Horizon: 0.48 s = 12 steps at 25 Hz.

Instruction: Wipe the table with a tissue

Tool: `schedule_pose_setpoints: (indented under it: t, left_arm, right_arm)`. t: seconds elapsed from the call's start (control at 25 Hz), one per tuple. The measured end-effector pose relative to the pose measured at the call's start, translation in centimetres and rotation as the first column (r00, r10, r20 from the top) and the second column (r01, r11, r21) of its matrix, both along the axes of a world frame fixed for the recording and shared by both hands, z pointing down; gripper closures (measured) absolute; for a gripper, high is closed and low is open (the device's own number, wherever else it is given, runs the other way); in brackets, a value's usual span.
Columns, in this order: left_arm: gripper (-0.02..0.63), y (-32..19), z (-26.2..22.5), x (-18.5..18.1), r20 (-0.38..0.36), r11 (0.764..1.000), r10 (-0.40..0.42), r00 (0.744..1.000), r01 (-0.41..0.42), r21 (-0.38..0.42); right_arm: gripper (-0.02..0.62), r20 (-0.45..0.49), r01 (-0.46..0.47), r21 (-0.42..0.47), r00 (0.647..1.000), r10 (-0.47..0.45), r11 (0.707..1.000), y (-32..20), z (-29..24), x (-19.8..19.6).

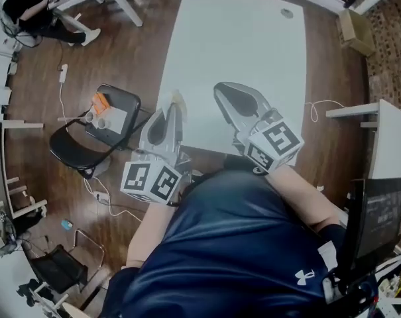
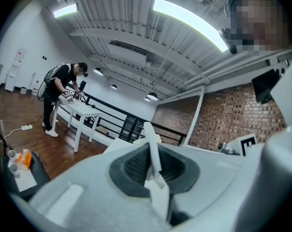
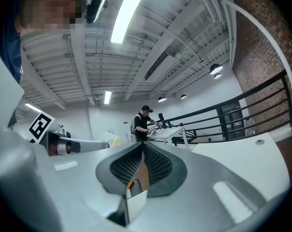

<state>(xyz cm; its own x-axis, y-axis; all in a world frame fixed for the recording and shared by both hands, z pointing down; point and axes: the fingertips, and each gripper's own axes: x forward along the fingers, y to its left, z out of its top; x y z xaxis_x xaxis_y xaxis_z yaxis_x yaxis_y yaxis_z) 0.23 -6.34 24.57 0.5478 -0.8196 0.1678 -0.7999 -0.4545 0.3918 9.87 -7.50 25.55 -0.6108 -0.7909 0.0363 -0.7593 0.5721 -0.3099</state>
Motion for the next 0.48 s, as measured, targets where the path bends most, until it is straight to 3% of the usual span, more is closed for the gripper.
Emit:
schedule_pose_setpoints:
  t: [0.48]
  left_arm:
    - [0.586, 0.5, 1.4, -7.3, -0.035, 0.992, -0.124, 0.992, 0.125, 0.017]
  right_arm:
    - [0.571, -0.020, 0.128, -0.014, 0.992, -0.128, 0.992, -0.8, 1.1, -7.2]
